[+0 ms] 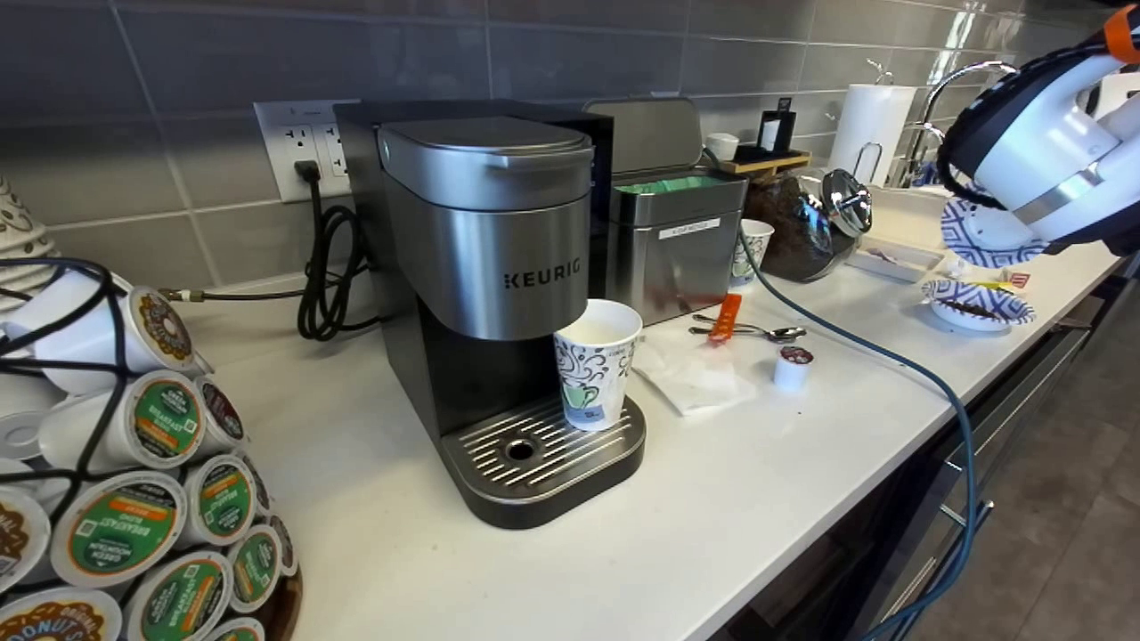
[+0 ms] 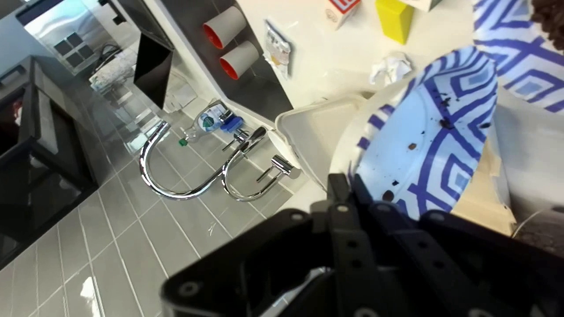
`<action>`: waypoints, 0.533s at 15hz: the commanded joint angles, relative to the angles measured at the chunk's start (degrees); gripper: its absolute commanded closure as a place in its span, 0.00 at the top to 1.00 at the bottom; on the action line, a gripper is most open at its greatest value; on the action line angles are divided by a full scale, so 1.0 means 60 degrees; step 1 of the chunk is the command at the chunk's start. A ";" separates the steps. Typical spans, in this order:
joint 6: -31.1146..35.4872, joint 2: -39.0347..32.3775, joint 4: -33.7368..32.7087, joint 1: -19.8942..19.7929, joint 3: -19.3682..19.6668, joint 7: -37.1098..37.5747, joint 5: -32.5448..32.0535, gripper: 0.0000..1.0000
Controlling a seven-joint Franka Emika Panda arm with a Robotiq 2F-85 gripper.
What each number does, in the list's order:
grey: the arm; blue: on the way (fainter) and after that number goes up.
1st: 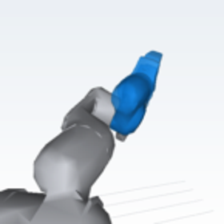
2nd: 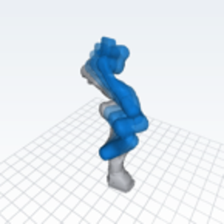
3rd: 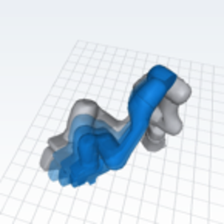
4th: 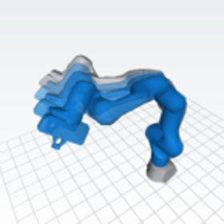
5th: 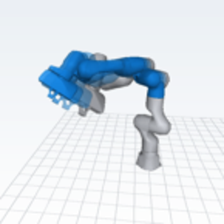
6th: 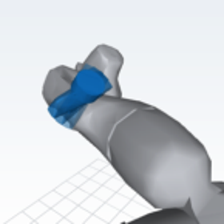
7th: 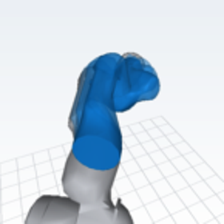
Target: Put the purple packet in the pack, and then pour the bowl's contents into the empty one
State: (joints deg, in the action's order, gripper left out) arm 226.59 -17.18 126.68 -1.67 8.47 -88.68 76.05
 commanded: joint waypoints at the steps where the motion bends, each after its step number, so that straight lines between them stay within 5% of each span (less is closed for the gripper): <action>1: -0.1427 0.0900 0.0595 -0.0485 0.0084 0.1199 -0.0275 0.01; 8: -0.4624 0.2687 0.1393 -0.1717 0.0824 0.4183 -0.2535 0.01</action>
State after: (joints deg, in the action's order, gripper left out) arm 206.13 -7.36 131.07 -10.33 11.93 -72.05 68.32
